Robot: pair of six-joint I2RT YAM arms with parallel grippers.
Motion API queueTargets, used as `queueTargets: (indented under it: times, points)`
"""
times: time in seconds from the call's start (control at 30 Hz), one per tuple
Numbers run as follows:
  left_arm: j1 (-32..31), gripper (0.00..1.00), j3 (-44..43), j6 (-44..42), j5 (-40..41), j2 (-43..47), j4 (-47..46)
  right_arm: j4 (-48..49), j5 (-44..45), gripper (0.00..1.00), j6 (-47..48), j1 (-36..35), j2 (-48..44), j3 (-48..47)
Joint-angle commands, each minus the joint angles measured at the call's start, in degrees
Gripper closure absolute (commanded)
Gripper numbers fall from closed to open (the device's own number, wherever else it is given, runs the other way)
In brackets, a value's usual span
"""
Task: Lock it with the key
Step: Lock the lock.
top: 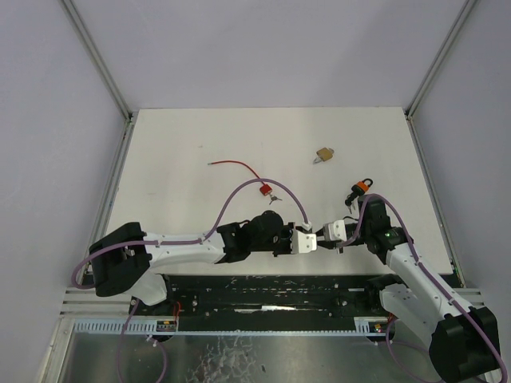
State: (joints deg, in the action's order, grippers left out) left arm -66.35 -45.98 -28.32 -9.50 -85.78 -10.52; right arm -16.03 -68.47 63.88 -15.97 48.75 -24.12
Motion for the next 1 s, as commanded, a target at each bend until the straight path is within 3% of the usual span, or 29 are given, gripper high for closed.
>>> queueTargets:
  times: [0.0, 0.2, 0.27, 0.3, 0.4, 0.47, 0.53, 0.7, 0.97]
  points:
    - [-0.26, 1.0, -2.33, 0.47, -1.32, -0.18, -1.76, -0.31, -1.76, 0.77, 1.72, 0.01, -0.32, -0.84]
    - [-0.25, 1.0, -2.44, 0.52, -1.59, -0.33, -1.72, -0.53, -2.04, 0.83, 1.53, -0.03, -0.08, -1.09]
    - [-0.16, 0.99, -2.45, 0.51, -1.74, -0.42, -1.78, -1.17, -2.36, 0.89, 1.88, -0.2, 0.1, -1.33]
    - [-0.24, 0.99, -2.46, 0.51, -1.69, -0.48, -1.79, -1.76, -2.37, 0.98, 2.24, -0.27, 0.26, -1.66]
    - [-0.27, 0.96, -2.41, 0.62, -2.02, -0.61, -1.9, -6.69, -2.92, 1.0, 8.15, -0.3, 1.02, -3.19]
    - [-0.13, 0.86, -1.97, 0.57, -2.78, -0.49, -2.74, -10.31, -3.15, 1.0, 11.82, -0.29, 1.25, -4.36]
    - [0.15, 0.71, -0.61, 0.67, -3.83, -0.09, -4.5, -10.05, -3.25, 1.0, 8.87, -0.31, 1.56, -5.38]
    - [1.57, 0.45, 4.35, 2.65, -5.56, 2.87, -12.26, -9.56, -1.95, 1.0, -0.1, -0.29, 3.65, -8.65]
    - [4.14, 0.22, 15.36, 11.07, -4.52, 10.79, -29.51, -9.98, 1.83, 1.0, -8.86, -0.28, 5.18, -11.56]
